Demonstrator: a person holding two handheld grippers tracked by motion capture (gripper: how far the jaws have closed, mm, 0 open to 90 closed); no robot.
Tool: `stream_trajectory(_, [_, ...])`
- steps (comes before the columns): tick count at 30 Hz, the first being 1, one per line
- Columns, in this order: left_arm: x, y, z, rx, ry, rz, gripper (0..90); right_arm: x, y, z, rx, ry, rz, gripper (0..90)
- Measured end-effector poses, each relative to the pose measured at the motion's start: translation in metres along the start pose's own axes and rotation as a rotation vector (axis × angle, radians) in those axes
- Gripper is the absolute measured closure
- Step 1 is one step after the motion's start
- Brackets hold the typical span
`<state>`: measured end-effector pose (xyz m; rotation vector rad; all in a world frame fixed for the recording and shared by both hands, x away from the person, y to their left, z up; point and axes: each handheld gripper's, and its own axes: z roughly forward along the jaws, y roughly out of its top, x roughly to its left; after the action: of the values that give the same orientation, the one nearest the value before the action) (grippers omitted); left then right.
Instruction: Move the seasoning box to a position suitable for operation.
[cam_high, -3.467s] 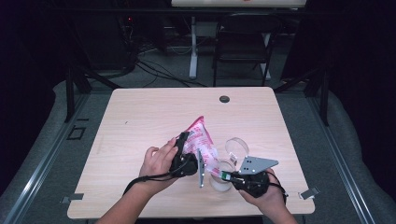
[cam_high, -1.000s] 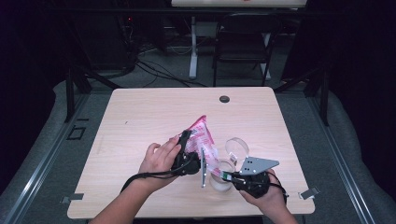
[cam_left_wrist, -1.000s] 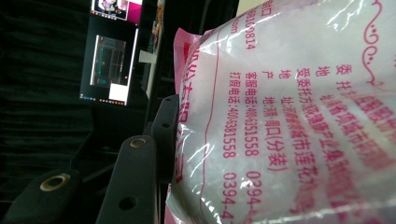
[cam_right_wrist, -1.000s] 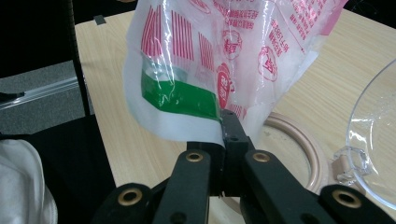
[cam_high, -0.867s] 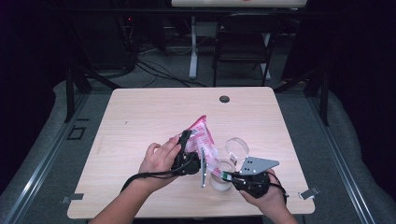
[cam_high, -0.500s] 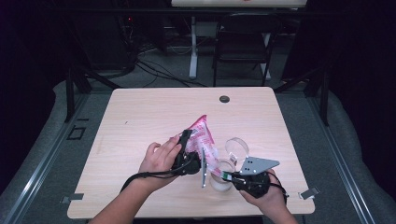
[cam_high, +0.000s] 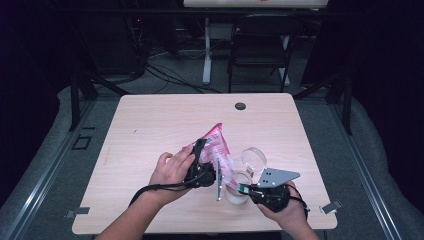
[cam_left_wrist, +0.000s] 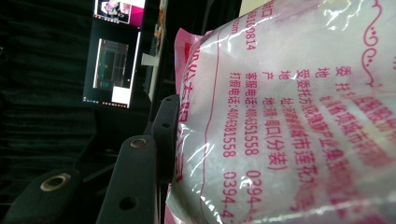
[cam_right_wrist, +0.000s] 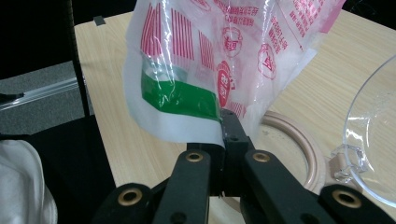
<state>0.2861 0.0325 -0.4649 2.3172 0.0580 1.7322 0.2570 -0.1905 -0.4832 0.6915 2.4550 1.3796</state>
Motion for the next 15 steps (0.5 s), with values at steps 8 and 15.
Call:
stream_trajectory(8, [0.0005,0.0009,-0.0003,-0.004,0.003,0.0,60.7,-0.0004,-0.0002,-0.0006,-0.002,0.003,0.001,90.0])
stream_trajectory(15, [0.0008,0.0014,-0.0001,-0.008,0.007,0.004,60.7,-0.0005,-0.0003,-0.001,-0.003,0.003,0.001,90.0])
